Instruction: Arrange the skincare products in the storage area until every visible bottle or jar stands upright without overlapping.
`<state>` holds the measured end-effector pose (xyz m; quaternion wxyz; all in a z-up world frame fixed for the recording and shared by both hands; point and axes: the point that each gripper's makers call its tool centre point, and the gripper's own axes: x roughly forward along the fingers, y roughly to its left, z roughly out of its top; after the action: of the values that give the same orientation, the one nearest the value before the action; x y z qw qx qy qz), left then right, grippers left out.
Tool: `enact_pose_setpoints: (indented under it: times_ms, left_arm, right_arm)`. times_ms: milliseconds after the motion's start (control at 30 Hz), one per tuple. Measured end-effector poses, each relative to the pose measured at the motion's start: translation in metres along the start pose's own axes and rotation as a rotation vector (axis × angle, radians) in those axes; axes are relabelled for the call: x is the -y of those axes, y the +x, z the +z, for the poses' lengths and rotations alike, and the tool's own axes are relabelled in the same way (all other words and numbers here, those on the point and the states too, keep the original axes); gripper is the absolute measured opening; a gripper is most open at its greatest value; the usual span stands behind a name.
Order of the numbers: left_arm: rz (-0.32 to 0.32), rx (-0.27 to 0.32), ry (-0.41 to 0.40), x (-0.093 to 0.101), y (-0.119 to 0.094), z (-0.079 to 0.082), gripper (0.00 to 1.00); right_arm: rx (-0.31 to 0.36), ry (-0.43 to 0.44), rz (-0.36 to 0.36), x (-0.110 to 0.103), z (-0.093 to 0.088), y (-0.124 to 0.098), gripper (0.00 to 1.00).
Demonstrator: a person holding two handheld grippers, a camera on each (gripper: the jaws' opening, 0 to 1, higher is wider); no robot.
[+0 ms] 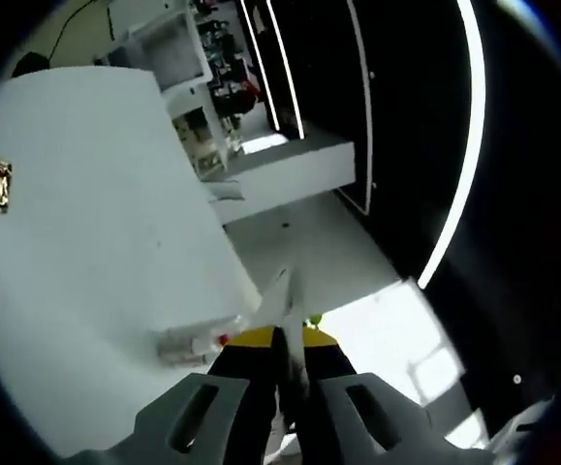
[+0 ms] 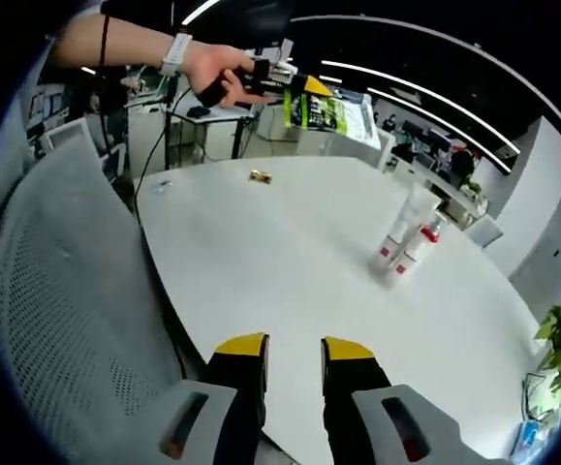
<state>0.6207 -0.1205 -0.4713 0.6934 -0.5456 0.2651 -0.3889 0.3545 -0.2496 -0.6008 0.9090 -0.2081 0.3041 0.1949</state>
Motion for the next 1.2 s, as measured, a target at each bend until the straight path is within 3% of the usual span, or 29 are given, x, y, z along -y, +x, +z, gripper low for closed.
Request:
enact_pose_setpoints:
  times_ms: [167,433,833,1033,1200]
  left_arm:
    - [0.006,0.091,-0.097,-0.026,0.008,0.012,0.00]
    - [0.016,0.229,-0.227,-0.061,0.016,0.017,0.00]
    - [0.069,0.384,-0.408,-0.120,0.036,-0.010,0.00]
    - [0.087,0.424,-0.458,-0.140,0.041,-0.020,0.00]
    - [0.116,0.431,-0.502,-0.157,0.050,-0.040,0.00]
  right_arm:
    - [-0.022,0.007,-0.007,0.002,-0.004,0.001,0.16]
    - [-0.071,-0.005,0.029,-0.006,-0.012,0.005,0.15]
    - [-0.105,-0.005,0.048,-0.009,-0.018,0.006,0.16]
    - [-0.119,-0.003,0.059,-0.011,-0.021,0.007,0.15]
    - [-0.133,-0.002,0.071,-0.013,-0.023,0.008,0.15]
